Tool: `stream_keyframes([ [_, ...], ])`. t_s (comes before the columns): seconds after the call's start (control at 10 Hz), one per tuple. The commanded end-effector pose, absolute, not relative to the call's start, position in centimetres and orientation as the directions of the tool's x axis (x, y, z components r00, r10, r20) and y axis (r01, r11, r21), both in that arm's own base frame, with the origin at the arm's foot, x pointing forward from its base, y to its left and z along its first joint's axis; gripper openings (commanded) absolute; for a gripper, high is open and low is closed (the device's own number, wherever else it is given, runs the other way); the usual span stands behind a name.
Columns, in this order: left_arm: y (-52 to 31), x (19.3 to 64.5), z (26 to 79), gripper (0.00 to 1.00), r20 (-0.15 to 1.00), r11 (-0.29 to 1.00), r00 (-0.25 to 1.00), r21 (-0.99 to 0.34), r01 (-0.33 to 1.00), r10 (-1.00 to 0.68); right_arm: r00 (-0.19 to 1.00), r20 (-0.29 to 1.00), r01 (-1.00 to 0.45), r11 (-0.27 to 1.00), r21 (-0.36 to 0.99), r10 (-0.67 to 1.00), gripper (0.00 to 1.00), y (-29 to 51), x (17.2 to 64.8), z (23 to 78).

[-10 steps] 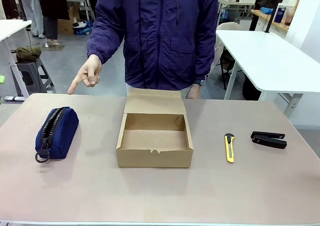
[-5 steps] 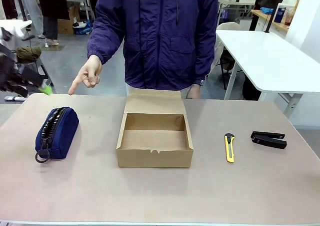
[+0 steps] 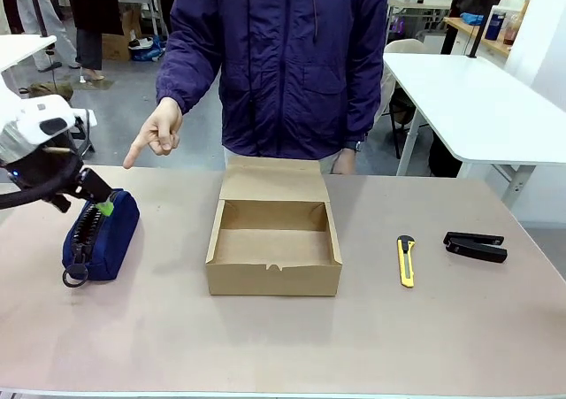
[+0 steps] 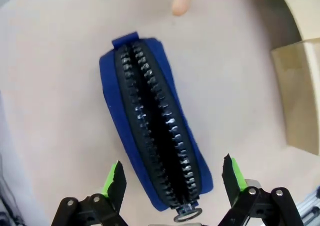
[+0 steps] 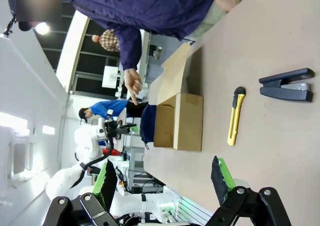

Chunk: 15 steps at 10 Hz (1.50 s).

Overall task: Pack the item into the box.
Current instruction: Pick up the item indicated by the person and place it inside the Mailer Box.

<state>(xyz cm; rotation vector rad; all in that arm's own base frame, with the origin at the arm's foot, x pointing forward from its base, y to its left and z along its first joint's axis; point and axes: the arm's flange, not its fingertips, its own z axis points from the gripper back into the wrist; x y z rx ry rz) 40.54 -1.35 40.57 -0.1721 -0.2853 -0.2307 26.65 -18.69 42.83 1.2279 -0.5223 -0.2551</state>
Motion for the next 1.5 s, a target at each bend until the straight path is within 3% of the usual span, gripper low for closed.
stream_keyframes([
  [0.0, -1.2, 41.7, 39.6, 1.0, 0.246, 0.969, 0.953, -0.127, 0.212, -0.176, 0.848, 0.269, -0.122, 0.327, 0.937, -0.456, 1.0, -18.9, 26.9, 43.0],
  [0.7, -1.9, 43.5, 35.6, 1.0, 0.227, 0.983, 0.959, -0.036, 0.181, -0.168, 0.848, 0.269, -0.122, 0.327, 0.937, -0.456, 1.0, -18.9, 26.9, 43.0],
  [1.2, -2.0, 43.7, 35.6, 1.0, 0.24, 0.979, 0.955, -0.067, 0.194, -0.173, 0.848, 0.269, -0.122, 0.327, 0.937, -0.456, 1.0, -18.9, 26.9, 43.0],
  [1.3, -2.0, 43.7, 35.7, 0.41, 0.225, 0.98, 0.959, -0.055, 0.19, -0.173, 0.848, 0.269, -0.122, 0.327, 0.937, -0.456, 1.0, -18.9, 26.9, 43.0],
  [1.4, -2.0, 43.7, 35.8, 0.41, 0.22, 0.982, 0.96, -0.044, 0.185, -0.171, 0.848, 0.269, -0.122, 0.327, 0.937, -0.456, 1.0, -18.9, 26.9, 43.0],
])
